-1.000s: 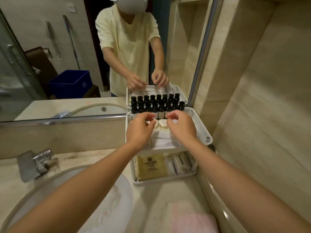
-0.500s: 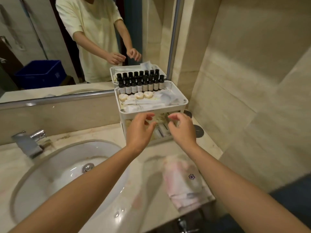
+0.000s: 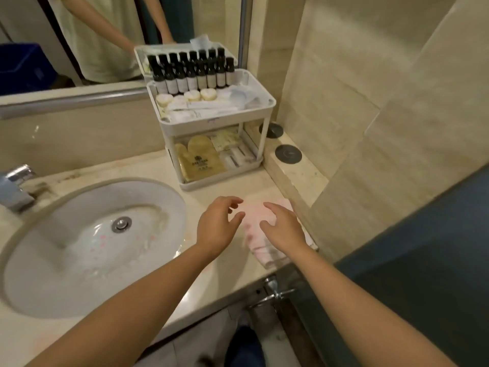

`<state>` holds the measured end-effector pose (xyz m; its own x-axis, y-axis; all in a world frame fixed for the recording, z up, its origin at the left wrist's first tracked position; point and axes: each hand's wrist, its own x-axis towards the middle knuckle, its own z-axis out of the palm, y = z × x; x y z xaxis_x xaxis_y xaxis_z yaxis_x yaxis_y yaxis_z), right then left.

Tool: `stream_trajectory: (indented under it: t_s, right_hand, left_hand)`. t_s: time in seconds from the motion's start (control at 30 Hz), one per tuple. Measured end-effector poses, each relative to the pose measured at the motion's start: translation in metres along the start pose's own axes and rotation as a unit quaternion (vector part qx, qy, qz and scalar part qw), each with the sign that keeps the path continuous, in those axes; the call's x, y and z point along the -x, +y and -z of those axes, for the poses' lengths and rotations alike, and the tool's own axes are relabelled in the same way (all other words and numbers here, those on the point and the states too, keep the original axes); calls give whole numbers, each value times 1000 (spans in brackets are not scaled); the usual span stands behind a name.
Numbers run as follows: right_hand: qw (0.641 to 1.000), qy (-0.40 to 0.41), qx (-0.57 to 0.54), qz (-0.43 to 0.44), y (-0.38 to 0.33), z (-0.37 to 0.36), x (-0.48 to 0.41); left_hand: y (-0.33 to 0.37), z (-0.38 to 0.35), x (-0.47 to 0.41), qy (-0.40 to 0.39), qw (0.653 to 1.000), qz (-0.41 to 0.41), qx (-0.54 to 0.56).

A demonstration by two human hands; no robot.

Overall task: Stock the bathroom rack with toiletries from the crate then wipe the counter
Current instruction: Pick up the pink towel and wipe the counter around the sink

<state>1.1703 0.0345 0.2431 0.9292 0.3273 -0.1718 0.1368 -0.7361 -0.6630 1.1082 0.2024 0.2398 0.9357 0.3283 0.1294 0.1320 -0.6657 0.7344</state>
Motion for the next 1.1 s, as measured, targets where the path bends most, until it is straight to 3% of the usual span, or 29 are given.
stream_trajectory:
  t_s: [0.27, 0.47, 0.77, 1.1]
  right_hand:
    - [990, -102, 95, -11, 30, -17, -8]
    - [962, -160, 219, 8, 44, -25, -33]
    - [940, -206, 267, 50, 71, -35, -47]
    - [925, -227, 299, 53, 71, -44, -60]
  left_hand:
    - [-15, -38, 7, -96, 990, 89, -48]
    - [-12, -58, -12, -100, 982, 137, -80]
    - [-12, -93, -38, -36, 955, 173, -236]
    - [-19, -100, -56, 20, 959, 179, -217]
